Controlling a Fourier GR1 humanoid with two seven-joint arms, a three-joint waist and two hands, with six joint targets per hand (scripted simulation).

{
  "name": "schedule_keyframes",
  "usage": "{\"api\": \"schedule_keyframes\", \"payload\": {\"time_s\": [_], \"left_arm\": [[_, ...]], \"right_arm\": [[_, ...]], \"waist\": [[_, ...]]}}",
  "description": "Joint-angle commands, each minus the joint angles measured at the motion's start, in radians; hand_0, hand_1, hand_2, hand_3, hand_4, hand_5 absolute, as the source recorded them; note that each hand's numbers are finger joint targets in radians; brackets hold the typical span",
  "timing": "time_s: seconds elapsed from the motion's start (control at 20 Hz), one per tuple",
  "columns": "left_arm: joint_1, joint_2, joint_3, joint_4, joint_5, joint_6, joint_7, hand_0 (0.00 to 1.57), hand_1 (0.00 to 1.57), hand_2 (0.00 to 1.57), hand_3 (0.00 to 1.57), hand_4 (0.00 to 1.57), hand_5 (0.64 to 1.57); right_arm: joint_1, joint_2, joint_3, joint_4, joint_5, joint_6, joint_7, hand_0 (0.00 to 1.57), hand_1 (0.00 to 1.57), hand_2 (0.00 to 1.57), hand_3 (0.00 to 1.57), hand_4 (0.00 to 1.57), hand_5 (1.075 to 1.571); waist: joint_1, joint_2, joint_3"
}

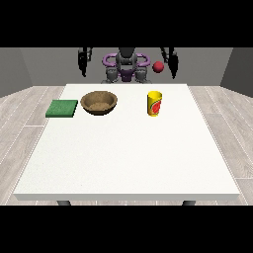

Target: Pick the cup and pour the ball into the bowl, then pick the bowl and place it on the pad

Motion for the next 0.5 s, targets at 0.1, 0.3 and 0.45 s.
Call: {"api": "schedule_keyframes", "payload": {"time_s": [0.1,0.3,0.45], "left_arm": [[-0.006,0.032,0.008,-0.079,0.008,-0.008,0.060,0.00,0.00,0.00,0.00,0.00,1.470],[0.071,-0.097,-0.038,-0.069,0.013,0.063,-0.096,0.00,0.00,0.00,0.00,0.00,1.470],[0.017,-0.101,-0.050,-0.036,-0.002,0.119,-0.189,0.00,0.00,0.00,0.00,0.00,1.471]], "right_arm": [[-0.012,-0.039,-0.013,-0.078,0.000,0.001,0.061,0.00,0.00,0.00,0.00,0.12,1.563],[0.140,-0.039,-0.111,0.018,-0.122,0.078,-0.126,0.00,0.00,0.00,0.00,0.12,1.563],[0.137,-0.092,-0.158,0.076,-0.180,0.209,-0.274,0.00,0.00,0.00,0.00,0.00,1.565]], "waist": [[0.000,-0.202,0.0195],[-0.027,-0.128,0.0308],[-0.067,-0.051,0.0293]]}}
